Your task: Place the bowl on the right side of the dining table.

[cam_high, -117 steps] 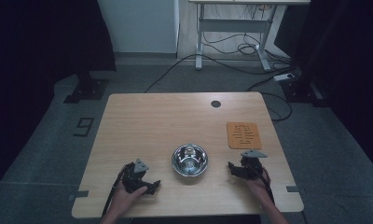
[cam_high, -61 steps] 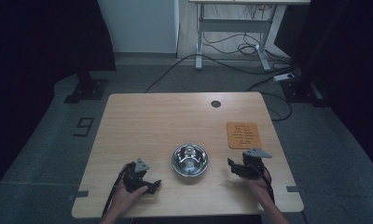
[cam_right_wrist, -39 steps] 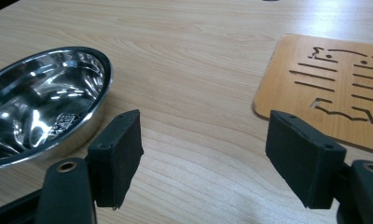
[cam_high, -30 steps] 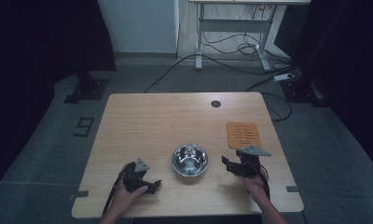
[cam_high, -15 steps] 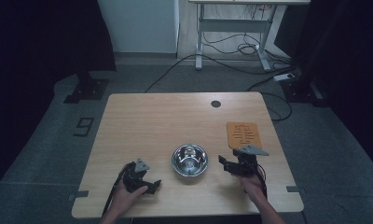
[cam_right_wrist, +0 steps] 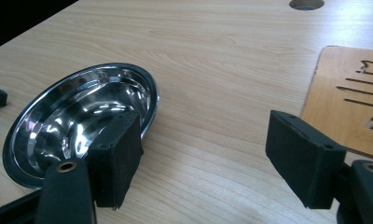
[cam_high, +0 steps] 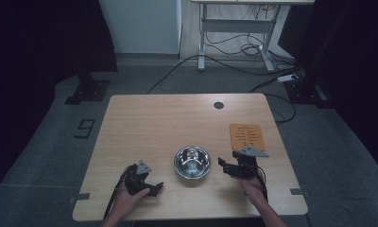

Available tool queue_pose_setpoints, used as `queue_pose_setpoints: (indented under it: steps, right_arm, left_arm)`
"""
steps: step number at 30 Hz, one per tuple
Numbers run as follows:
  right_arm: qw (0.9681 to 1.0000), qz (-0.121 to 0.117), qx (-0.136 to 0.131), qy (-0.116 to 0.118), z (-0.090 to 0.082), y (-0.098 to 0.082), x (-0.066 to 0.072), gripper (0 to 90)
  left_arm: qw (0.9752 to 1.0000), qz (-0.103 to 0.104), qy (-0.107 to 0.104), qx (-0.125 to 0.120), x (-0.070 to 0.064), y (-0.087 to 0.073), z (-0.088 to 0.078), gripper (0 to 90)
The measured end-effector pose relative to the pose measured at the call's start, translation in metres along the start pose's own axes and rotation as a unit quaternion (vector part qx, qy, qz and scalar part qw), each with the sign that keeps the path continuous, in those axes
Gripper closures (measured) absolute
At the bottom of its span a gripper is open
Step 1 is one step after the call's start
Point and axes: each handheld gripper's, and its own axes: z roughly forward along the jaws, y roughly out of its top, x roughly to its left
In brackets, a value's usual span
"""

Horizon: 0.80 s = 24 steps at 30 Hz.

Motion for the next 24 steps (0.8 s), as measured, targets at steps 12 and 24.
queue_pose_setpoints:
  steps: [12,24]
  right_arm:
    - [0.9999,-0.006,0.006,0.012,0.009,0.003,0.014,26.8]
    - [0.9998,-0.007,0.011,0.017,0.014,0.005,0.019,27.0]
  left_arm:
    - [1.0,0.0,0.0,0.0,0.0,0.0,0.0,0.0]
    - [1.0,0.0,0.0,0.0,0.0,0.0,0.0,0.0]
